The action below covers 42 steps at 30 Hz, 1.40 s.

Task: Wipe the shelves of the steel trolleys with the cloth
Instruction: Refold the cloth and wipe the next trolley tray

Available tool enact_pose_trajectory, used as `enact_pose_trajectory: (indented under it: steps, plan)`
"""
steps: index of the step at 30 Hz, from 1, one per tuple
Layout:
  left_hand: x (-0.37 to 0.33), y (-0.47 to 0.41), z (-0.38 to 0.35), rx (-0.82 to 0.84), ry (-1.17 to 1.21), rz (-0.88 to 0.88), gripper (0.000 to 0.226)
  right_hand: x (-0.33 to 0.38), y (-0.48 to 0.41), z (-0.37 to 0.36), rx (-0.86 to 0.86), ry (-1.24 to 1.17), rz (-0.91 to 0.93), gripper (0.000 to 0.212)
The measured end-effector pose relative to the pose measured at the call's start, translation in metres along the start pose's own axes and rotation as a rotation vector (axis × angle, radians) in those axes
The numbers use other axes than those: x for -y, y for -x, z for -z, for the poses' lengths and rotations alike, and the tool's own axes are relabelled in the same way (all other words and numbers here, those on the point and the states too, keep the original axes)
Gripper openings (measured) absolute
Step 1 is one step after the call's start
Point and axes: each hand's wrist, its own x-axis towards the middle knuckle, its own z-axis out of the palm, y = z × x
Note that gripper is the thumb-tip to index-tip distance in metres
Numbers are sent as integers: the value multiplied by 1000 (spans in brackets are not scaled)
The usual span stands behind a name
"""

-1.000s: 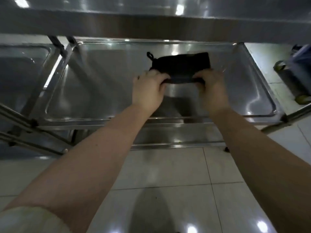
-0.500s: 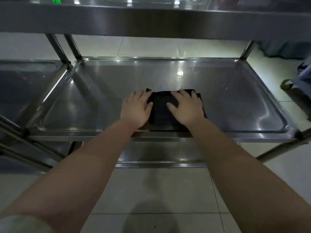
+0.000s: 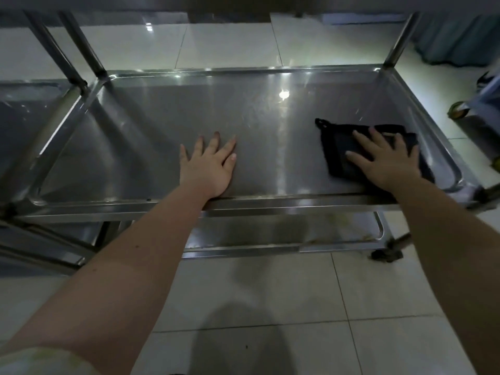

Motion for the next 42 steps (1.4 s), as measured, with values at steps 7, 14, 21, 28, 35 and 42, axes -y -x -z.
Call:
enact_pose_trajectory:
  steps: [7, 14, 21, 28, 35, 42]
  plan:
    - [-2, 0, -6, -34, -12, -11, 49, 50, 7, -3, -5, -70, -168, 75]
    - [4, 6, -1, -12, 26, 4, 49, 188, 64, -34, -3, 37, 248, 79]
    - [4, 4, -6, -32, 29, -14, 49, -14, 28, -5, 28, -14, -91, 81]
    - [3, 6, -11, -48, 9, -29, 50, 6, 35, -5, 20, -51, -217, 75]
    - [5, 9, -6, -29, 25, -13, 50, 201, 70, -34, 9, 48, 199, 76]
    - [5, 8, -4, -21, 34, -23, 49, 41, 38, -12, 5, -12, 12, 67]
